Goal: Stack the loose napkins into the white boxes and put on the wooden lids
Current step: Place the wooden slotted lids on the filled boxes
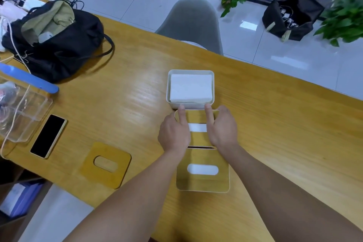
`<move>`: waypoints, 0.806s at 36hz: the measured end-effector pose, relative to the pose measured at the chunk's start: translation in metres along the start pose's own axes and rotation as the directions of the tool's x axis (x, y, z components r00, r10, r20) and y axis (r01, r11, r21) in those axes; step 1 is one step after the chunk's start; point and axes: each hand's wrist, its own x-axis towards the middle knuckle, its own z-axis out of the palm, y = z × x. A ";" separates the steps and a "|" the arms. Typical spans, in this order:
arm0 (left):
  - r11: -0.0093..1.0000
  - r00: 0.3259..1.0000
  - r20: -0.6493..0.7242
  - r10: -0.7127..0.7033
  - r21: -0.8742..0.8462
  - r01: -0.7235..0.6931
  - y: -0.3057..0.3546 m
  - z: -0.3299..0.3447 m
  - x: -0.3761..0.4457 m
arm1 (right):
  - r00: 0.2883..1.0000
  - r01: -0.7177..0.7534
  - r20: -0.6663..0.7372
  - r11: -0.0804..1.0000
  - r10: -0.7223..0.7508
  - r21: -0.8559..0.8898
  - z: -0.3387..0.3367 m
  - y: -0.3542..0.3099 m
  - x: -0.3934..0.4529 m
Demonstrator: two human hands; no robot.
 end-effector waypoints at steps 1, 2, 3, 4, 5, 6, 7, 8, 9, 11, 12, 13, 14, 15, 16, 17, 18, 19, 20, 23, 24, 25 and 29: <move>1.000 1.000 0.002 0.004 -0.008 -0.003 -0.001 0.000 0.000 | 1.000 -0.002 0.001 1.000 0.002 0.008 0.000 0.000 0.000; 1.000 1.000 0.007 0.005 -0.019 -0.005 -0.001 -0.001 0.000 | 1.000 -0.003 0.001 1.000 0.003 0.022 0.000 0.001 0.000; 0.999 1.000 0.012 0.005 -0.033 -0.005 -0.001 -0.001 0.000 | 1.000 -0.001 0.002 0.999 0.001 0.035 0.000 0.001 -0.001; 0.999 1.000 0.018 0.004 -0.045 -0.003 0.000 -0.002 -0.001 | 1.000 0.000 0.005 0.999 -0.001 0.044 -0.001 0.001 -0.002; 0.998 1.000 0.026 0.007 -0.055 -0.005 0.000 -0.002 0.000 | 1.000 0.001 0.011 0.999 -0.002 0.051 -0.001 0.001 -0.002; 0.998 0.999 0.034 0.011 -0.056 -0.009 0.000 -0.003 -0.001 | 1.000 -0.001 0.019 0.998 0.000 0.059 -0.002 0.001 -0.002; 0.998 0.999 0.044 0.016 -0.055 -0.013 0.001 -0.004 -0.001 | 1.000 -0.005 0.030 0.998 0.003 0.066 -0.002 0.001 -0.003; 0.998 0.998 0.058 0.016 -0.055 -0.013 0.001 -0.006 0.000 | 0.999 -0.007 0.041 0.997 0.004 0.071 -0.004 0.001 -0.003; 0.998 0.997 0.075 0.015 -0.055 -0.011 0.002 -0.008 0.000 | 0.999 -0.008 0.054 0.997 0.004 0.074 -0.005 0.001 -0.003; 0.999 0.993 0.115 0.008 -0.052 -0.002 0.001 -0.012 0.002 | 0.997 -0.008 0.077 0.998 0.003 0.068 -0.009 0.002 -0.004; 0.998 0.991 0.136 0.003 -0.057 0.004 0.000 -0.013 0.003 | 0.997 -0.006 0.076 0.998 0.002 0.061 -0.011 0.002 -0.005; 0.998 0.988 0.154 0.000 -0.067 0.010 -0.001 -0.016 0.004 | 0.998 0.000 0.062 0.999 -0.003 0.050 -0.014 0.002 -0.007; 0.997 0.986 0.165 -0.005 -0.080 0.018 -0.003 -0.019 0.004 | 0.999 0.010 0.035 0.999 -0.011 0.032 -0.017 0.001 -0.010; 0.995 0.986 0.166 -0.006 -0.094 0.022 -0.004 -0.023 0.004 | 1.000 0.027 -0.002 1.000 -0.027 0.007 -0.020 -0.001 -0.013; 0.995 0.987 0.160 -0.003 -0.099 0.019 -0.006 -0.028 0.003 | 0.998 0.049 -0.041 0.999 -0.050 -0.022 -0.024 -0.003 -0.017; 0.995 0.988 0.151 0.007 -0.101 0.009 -0.008 -0.033 0.002 | 0.995 0.072 -0.073 0.996 -0.075 -0.048 -0.027 -0.006 -0.022; 0.995 0.990 0.143 0.020 -0.100 -0.006 -0.010 -0.041 0.000 | 0.990 0.098 -0.095 0.993 -0.104 -0.066 -0.030 -0.010 -0.028; 0.994 0.991 0.131 0.040 -0.104 -0.026 -0.013 -0.048 -0.003 | 0.985 0.132 -0.107 0.989 -0.139 -0.074 -0.032 -0.016 -0.034; 0.992 0.991 0.117 0.063 -0.116 -0.050 -0.018 -0.055 -0.006 | 0.977 0.173 -0.114 0.982 -0.182 -0.079 -0.034 -0.022 -0.041; 0.971 0.985 0.079 0.156 -0.194 -0.138 -0.036 -0.079 -0.013 | 0.943 0.310 -0.107 0.948 -0.316 -0.066 -0.034 -0.045 -0.061; 0.960 0.981 0.080 0.175 -0.236 -0.152 -0.043 -0.087 -0.015 | 0.929 0.355 -0.091 0.933 -0.358 -0.053 -0.032 -0.053 -0.068; 0.946 0.978 0.087 0.188 -0.284 -0.156 -0.051 -0.096 -0.018 | 0.914 0.398 -0.069 0.916 -0.400 -0.042 -0.029 -0.062 -0.075; 0.921 0.979 0.098 0.177 -0.367 -0.130 -0.106 -0.133 -0.026 | 0.841 0.538 0.077 0.842 -0.535 -0.028 0.002 -0.093 -0.109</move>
